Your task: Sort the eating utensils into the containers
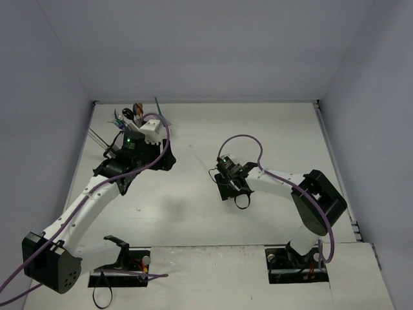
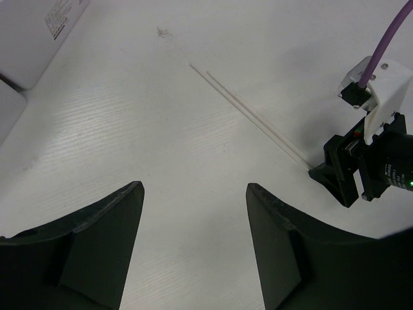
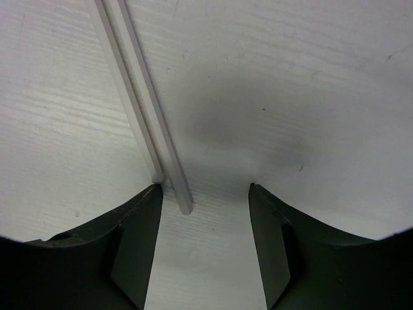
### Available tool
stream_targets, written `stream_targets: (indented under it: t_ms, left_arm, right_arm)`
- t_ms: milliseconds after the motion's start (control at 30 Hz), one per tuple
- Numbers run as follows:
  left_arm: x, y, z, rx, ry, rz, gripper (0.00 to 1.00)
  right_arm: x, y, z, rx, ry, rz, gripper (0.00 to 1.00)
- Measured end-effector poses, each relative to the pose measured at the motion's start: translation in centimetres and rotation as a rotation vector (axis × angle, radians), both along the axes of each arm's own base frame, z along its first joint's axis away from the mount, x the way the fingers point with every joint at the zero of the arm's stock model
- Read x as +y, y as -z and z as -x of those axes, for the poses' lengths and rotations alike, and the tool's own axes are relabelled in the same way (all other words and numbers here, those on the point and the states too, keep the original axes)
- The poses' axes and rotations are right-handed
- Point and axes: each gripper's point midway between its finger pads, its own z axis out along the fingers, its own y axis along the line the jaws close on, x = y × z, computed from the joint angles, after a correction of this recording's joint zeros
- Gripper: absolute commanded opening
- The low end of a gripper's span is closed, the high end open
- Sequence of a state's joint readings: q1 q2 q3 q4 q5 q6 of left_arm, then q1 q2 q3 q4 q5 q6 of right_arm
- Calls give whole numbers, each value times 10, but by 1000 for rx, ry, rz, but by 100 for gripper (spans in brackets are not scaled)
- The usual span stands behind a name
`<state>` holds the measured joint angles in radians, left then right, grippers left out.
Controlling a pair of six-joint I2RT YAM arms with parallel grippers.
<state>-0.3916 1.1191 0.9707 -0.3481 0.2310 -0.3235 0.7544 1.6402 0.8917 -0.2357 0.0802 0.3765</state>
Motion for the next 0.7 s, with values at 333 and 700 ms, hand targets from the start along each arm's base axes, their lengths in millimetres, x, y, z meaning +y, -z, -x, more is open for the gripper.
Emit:
stream_targets:
  t_ms: [333, 700]
  left_arm:
    - [2, -1, 0, -6, -6, -5, 61]
    - [3, -1, -1, -8, -13, -9, 61]
  right_arm:
    - [13, -1, -28, -23, -18, 4, 49]
    - [7, 0, -38, -40, 14, -12, 31]
